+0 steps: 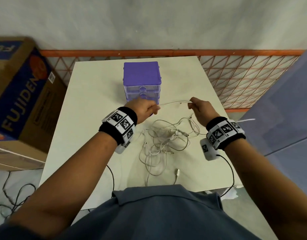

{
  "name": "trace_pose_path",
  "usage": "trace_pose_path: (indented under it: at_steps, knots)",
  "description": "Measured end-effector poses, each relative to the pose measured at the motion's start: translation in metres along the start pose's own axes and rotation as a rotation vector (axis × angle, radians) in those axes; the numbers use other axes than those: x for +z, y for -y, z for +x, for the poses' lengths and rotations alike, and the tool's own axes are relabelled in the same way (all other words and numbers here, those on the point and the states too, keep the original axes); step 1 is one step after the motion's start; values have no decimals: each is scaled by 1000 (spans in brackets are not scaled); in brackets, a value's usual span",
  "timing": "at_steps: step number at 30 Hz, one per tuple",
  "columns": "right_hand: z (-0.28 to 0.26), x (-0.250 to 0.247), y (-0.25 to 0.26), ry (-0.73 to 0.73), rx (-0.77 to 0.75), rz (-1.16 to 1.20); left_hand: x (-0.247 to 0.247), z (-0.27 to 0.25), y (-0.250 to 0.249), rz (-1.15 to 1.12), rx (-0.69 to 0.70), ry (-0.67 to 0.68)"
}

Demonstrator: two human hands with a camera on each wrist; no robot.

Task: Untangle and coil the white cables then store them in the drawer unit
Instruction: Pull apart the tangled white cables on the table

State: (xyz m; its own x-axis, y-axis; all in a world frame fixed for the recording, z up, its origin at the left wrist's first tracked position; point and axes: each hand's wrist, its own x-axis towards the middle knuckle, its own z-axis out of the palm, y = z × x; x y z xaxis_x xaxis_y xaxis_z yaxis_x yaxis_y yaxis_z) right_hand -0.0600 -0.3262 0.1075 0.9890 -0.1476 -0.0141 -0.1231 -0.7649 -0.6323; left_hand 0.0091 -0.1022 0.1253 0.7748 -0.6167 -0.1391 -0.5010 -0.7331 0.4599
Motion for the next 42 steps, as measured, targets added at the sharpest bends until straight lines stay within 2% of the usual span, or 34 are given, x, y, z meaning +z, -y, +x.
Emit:
trace_pose_path:
  at_steps: [5, 7, 9, 10, 11, 13, 15, 17, 19, 22, 25, 27, 29, 32, 34, 37, 42]
  knots:
    - [2, -19, -56, -100, 169, -79, 18, -13, 37, -103, -168, 4]
    - [3, -18, -65, -56, 224, -125, 25, -18, 42, -192, -198, -18]
    - [2, -10, -60, 59, 271, -229, 30, -21, 39, -241, -231, -52]
    - [0, -5, -49, 90, 253, -293, 32, -20, 35, -217, -245, -67]
    - [-2, 0, -36, 100, 169, -339, 34, -19, 30, -169, -254, -69]
    - [-6, 13, -2, 135, -87, -368, 36, -15, 13, -52, -229, -54]
    - [-11, 33, 28, 257, -248, -418, 38, -8, -7, -44, -160, -56]
    - [-9, 48, 42, 313, -204, -292, 38, -1, -25, -133, -124, -75]
    - [-4, 49, 38, 270, -117, -138, 35, 0, -30, -180, -143, -93]
    - [-1, 36, 15, 213, -90, -170, 31, -6, -18, -89, -182, -8]
    - [-5, 29, -1, 247, -52, -174, 35, -10, -6, -333, -200, 96]
    - [-7, 30, -5, 235, -29, -190, 41, -9, -9, -409, -198, 64]
    - [-9, 30, -1, 202, -52, -202, 46, -4, -16, -345, -181, 43]
    - [-12, 35, 17, 292, -139, -313, 54, 3, -31, -212, -154, 75]
    - [-15, 40, 24, 334, -132, -311, 57, 6, -38, -202, -128, 43]
    - [-19, 41, 20, 325, -90, -189, 60, 9, -41, -333, -114, -69]
    - [-23, 44, 4, 319, -79, -172, 73, 4, -39, -525, -102, -104]
